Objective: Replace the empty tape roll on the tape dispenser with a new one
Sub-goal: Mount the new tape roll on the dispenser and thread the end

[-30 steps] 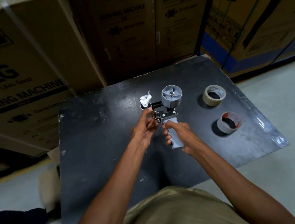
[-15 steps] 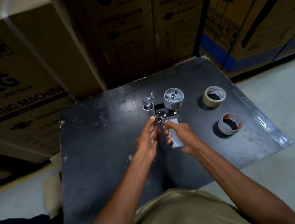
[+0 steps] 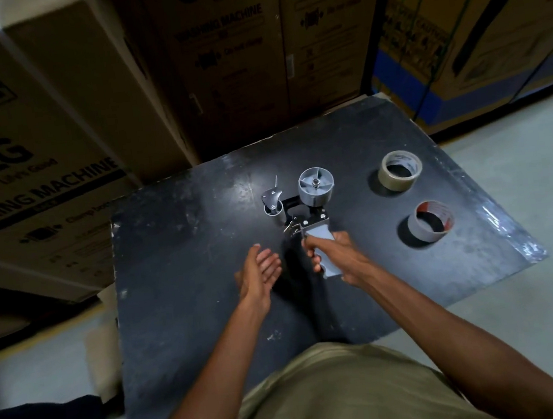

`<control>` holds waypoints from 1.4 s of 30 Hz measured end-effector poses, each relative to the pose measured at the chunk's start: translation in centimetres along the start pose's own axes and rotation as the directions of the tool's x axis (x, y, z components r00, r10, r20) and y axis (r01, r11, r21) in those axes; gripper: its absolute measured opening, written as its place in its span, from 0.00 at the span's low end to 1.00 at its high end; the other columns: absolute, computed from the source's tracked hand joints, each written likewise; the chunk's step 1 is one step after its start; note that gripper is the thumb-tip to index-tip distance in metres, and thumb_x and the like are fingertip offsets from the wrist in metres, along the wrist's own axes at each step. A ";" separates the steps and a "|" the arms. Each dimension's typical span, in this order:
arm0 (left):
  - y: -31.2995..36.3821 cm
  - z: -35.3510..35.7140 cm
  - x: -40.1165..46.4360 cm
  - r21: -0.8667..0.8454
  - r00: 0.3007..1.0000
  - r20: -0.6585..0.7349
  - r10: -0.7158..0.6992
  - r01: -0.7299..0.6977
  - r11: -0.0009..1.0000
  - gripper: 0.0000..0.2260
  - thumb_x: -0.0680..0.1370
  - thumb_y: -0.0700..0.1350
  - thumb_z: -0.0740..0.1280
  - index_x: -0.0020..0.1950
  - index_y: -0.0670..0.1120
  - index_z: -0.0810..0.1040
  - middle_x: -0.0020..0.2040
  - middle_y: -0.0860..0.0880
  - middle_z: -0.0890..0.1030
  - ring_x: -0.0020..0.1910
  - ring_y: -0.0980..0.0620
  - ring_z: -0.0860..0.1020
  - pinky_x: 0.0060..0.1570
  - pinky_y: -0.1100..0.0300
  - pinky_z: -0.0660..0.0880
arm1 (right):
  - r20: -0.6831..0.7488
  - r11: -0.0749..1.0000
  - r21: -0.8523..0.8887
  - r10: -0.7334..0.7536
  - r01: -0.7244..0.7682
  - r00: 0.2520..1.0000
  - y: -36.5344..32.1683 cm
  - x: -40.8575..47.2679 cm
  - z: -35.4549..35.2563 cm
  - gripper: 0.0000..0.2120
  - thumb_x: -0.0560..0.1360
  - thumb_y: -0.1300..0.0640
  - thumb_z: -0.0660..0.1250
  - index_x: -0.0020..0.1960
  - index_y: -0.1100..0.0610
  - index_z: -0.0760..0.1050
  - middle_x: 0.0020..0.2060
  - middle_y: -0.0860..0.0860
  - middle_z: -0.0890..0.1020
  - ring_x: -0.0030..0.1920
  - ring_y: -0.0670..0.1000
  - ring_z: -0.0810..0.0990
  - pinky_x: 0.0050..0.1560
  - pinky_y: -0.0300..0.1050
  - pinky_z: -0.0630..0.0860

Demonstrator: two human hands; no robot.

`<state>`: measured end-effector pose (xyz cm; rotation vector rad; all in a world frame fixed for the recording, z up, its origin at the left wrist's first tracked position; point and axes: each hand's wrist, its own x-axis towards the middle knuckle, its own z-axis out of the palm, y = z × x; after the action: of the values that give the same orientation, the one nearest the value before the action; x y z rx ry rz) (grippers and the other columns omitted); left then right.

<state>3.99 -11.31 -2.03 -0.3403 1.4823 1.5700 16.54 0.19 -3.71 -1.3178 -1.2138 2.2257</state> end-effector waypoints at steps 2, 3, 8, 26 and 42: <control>-0.3 -0.9 0.5 0.030 0.999 -0.036 0.029 -0.028 0.999 0.18 0.81 0.47 0.63 0.62 0.34 0.78 0.50 0.40 0.83 0.41 0.49 0.81 0.39 0.62 0.80 | -0.010 0.999 -0.049 0.014 -0.015 1.000 0.8 0.1 -0.4 0.12 0.62 0.55 0.78 0.43 0.59 0.83 0.31 0.53 0.81 0.25 0.48 0.74 0.26 0.41 0.74; -0.4 -1.2 0.7 0.048 0.998 -0.047 0.043 -0.040 0.998 0.18 0.81 0.46 0.62 0.62 0.34 0.78 0.47 0.42 0.83 0.40 0.50 0.81 0.38 0.63 0.79 | -0.013 0.998 -0.061 0.021 -0.022 1.000 1.2 0.2 -0.6 0.11 0.62 0.56 0.78 0.42 0.59 0.82 0.31 0.54 0.81 0.25 0.48 0.74 0.26 0.41 0.74; -0.3 -2.2 1.3 0.120 0.993 -0.083 0.078 -0.068 0.990 0.13 0.82 0.46 0.60 0.55 0.38 0.80 0.43 0.44 0.82 0.32 0.54 0.82 0.35 0.64 0.78 | -0.011 0.995 -0.094 0.044 -0.045 0.999 3.0 0.9 -1.3 0.03 0.71 0.63 0.74 0.42 0.61 0.81 0.30 0.55 0.81 0.24 0.48 0.73 0.25 0.41 0.75; -1.0 -0.3 1.8 0.206 0.983 -0.071 0.171 -0.154 0.966 0.14 0.83 0.45 0.58 0.48 0.40 0.80 0.38 0.45 0.82 0.26 0.56 0.80 0.29 0.65 0.76 | 0.095 0.985 -0.099 0.148 -0.138 0.984 4.2 1.4 -2.5 0.20 0.68 0.47 0.82 0.50 0.61 0.83 0.40 0.60 0.85 0.39 0.55 0.84 0.45 0.51 0.83; 0.4 11.2 1.2 0.238 0.933 0.169 0.317 -0.351 0.906 0.17 0.83 0.44 0.59 0.50 0.32 0.81 0.36 0.41 0.82 0.28 0.49 0.80 0.34 0.59 0.78 | -0.352 0.123 -0.933 -0.502 -0.338 0.790 -10.5 8.8 -14.3 0.23 0.80 0.43 0.65 0.65 0.60 0.77 0.66 0.64 0.79 0.71 0.66 0.70 0.71 0.61 0.62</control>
<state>7.27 -0.71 -0.06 0.1784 1.6885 1.5942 21.82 19.27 -3.96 -1.9887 -2.4778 0.2934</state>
